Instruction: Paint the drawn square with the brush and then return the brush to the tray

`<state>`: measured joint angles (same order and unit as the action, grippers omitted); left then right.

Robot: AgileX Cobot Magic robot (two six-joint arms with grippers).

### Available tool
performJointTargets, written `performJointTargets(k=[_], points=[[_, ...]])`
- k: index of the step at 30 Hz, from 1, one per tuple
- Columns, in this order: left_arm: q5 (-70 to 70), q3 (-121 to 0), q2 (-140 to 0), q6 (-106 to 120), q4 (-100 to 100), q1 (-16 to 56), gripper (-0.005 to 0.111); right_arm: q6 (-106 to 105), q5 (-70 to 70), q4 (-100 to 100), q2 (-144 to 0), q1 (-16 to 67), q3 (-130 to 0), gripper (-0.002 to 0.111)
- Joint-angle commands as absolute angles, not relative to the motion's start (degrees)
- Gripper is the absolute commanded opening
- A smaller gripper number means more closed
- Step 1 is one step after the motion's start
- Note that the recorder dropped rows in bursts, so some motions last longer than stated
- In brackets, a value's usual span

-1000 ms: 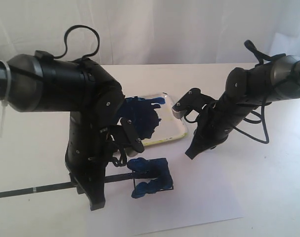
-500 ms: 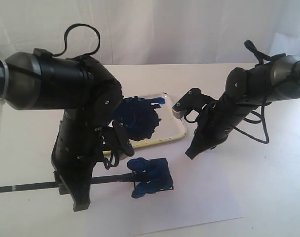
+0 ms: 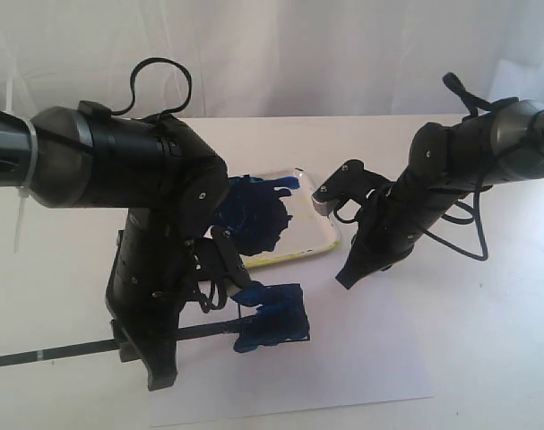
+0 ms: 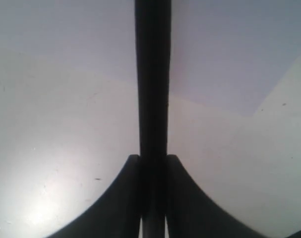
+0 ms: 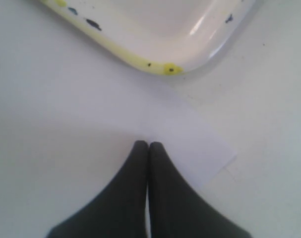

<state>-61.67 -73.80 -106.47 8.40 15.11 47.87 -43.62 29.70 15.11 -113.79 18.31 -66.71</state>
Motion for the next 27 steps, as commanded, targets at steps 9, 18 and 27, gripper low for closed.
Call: performJointTargets(k=[9,18,27], points=[[-70.0,-74.1,-105.3,7.2,17.8,48.1,0.000,-43.9,30.3,14.3,-114.4,18.2,-66.6,0.000],[-69.7,-74.2,-101.1,7.2,18.1,48.1,0.000,-43.9,30.2,14.3,-114.4,18.2,-66.6,0.000],[-67.0,-72.0,-104.7,5.7,18.9,48.1,0.000,-43.9,30.2,14.3,-114.4,18.2,-66.6,0.000]])
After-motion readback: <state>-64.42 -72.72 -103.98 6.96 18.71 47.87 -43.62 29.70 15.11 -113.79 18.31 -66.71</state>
